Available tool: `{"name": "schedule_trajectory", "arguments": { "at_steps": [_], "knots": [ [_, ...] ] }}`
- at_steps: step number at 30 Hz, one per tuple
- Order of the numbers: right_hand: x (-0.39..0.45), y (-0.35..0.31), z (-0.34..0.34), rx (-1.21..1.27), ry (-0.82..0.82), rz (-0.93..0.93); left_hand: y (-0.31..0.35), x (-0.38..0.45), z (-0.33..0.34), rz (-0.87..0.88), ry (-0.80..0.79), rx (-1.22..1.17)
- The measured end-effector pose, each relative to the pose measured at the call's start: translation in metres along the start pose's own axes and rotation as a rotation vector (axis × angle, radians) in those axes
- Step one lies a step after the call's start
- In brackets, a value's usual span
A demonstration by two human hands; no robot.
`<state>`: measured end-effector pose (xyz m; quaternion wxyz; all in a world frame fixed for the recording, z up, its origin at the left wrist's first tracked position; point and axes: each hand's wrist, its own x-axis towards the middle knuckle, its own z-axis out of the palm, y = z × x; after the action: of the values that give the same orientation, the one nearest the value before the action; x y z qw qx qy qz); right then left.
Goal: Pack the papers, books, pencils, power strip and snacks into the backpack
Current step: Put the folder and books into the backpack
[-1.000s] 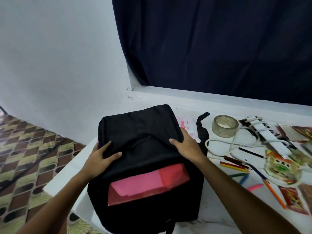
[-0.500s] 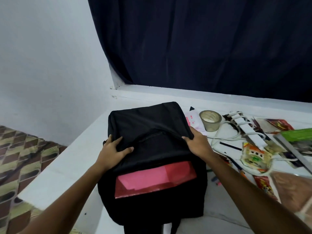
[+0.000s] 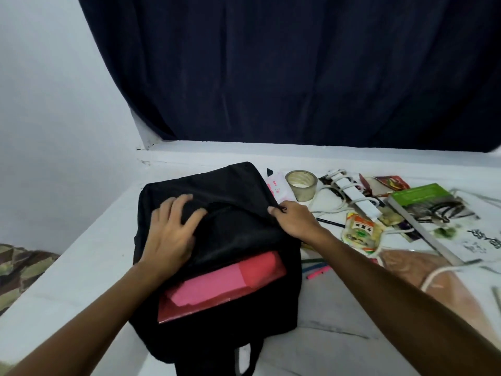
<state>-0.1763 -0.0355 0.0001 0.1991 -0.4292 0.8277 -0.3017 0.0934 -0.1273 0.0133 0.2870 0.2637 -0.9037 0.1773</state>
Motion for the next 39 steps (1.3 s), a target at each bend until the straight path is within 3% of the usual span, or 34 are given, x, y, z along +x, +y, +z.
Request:
{"name": "schedule_trajectory", "arguments": {
  "at_steps": [2,5,7,10,12,14,18,24,31,36,39],
  "knots": [
    [-0.005,0.007,-0.029,-0.038,0.074,0.023,0.012,0.012,0.000,0.235,0.031,-0.049],
    [-0.010,0.038,-0.079,-0.126,0.219,0.066,0.027,0.026,0.004,0.402,-0.156,-0.208],
    [-0.016,0.074,-0.112,-0.239,0.282,0.135,0.040,0.034,0.004,0.373,-0.306,-0.252],
    [-0.034,0.138,-0.148,-0.418,0.233,0.288,0.057,0.046,0.005,0.269,-0.633,-0.177],
    [-0.050,0.173,-0.160,-0.470,0.211,0.417,0.065,0.051,0.010,0.283,-0.732,-0.089],
    [-0.063,0.198,-0.165,-0.503,0.228,0.515,0.068,0.053,0.017,0.309,-0.716,-0.059],
    [-0.059,0.223,-0.165,-0.511,0.265,0.577,0.066,0.054,0.033,0.415,-0.534,0.018],
    [-0.034,0.221,-0.158,-0.601,0.189,0.708,0.071,0.050,0.038,0.407,-0.560,0.008],
    [-0.031,0.213,-0.156,-0.735,0.211,0.584,0.073,0.036,0.031,0.365,-0.578,-0.014],
    [-0.034,0.198,-0.183,-0.749,0.443,0.354,0.061,0.032,0.030,0.339,-0.605,-0.062],
    [-0.035,0.160,-0.198,-0.698,0.463,0.261,0.052,0.031,0.027,0.334,-0.635,-0.128]
  ]
}}
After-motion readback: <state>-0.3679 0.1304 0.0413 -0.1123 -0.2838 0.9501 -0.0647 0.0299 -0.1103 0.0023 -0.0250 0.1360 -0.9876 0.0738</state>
